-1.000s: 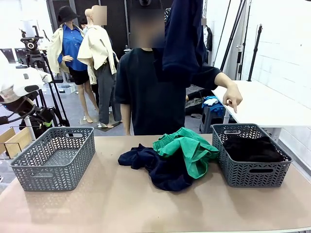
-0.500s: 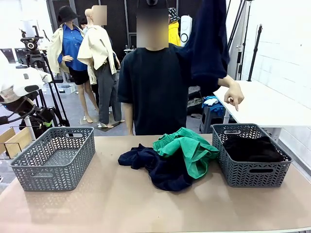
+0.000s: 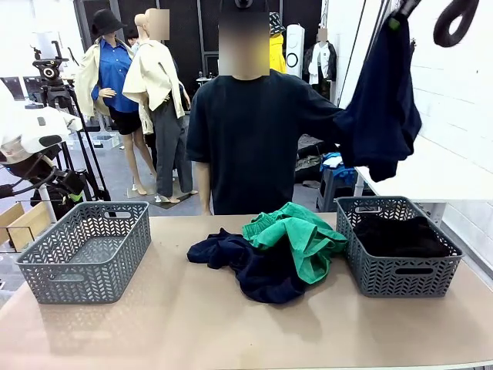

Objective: Sort the tops and bottoms.
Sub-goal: Sort the clothes according to human instructions.

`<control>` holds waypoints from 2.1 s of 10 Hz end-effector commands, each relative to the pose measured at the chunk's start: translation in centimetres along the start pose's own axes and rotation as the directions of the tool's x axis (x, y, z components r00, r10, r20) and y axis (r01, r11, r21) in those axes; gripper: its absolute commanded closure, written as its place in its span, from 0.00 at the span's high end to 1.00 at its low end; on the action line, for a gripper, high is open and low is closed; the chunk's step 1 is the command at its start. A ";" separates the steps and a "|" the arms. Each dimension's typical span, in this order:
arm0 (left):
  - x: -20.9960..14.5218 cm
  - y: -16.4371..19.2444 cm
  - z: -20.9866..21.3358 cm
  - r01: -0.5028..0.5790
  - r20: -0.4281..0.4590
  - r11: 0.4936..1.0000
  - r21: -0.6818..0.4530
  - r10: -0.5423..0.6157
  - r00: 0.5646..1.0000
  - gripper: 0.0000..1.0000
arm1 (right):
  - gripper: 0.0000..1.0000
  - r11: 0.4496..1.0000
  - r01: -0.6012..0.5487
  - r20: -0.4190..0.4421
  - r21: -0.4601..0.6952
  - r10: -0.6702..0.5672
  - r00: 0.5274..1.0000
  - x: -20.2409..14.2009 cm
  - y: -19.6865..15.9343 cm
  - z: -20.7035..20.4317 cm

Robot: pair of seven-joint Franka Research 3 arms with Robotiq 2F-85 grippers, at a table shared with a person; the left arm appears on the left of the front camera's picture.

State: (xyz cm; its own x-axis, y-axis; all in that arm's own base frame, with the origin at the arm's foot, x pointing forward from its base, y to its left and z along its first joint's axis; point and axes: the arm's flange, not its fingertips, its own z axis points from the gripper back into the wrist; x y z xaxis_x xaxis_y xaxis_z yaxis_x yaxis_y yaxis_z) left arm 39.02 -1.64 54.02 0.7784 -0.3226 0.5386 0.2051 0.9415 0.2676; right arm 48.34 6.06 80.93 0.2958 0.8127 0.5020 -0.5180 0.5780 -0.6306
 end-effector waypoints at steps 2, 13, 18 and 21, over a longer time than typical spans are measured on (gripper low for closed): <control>0.1 0.0 0.0 0.001 0.002 1.000 0.005 -0.001 1.000 1.00 | 0.00 0.992 0.109 -0.106 -0.063 -0.115 0.988 -5.3 4.0 -2.6; 0.1 0.0 0.0 0.001 0.002 1.000 0.005 -0.001 1.000 1.00 | 0.02 0.983 0.107 -0.428 0.150 -0.033 0.903 -14.7 16.3 -12.5; 0.1 0.0 0.0 0.001 0.002 1.000 0.005 -0.001 1.000 1.00 | 0.97 0.980 0.124 -0.408 0.157 -0.050 0.912 -14.3 14.4 -11.6; 0.1 0.0 0.0 0.001 0.002 1.000 0.005 -0.001 1.000 1.00 | 1.00 0.966 0.186 -0.341 0.177 -0.117 0.933 -13.6 11.8 -9.5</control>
State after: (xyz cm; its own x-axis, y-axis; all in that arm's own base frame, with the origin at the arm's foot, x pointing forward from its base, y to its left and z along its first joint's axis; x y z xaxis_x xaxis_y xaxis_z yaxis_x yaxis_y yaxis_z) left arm 39.02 -1.65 54.02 0.7783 -0.3227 0.5386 0.2052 0.9414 0.2676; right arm 45.96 2.86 59.70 0.6188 0.7266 0.2985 -0.5728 0.6774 -0.4615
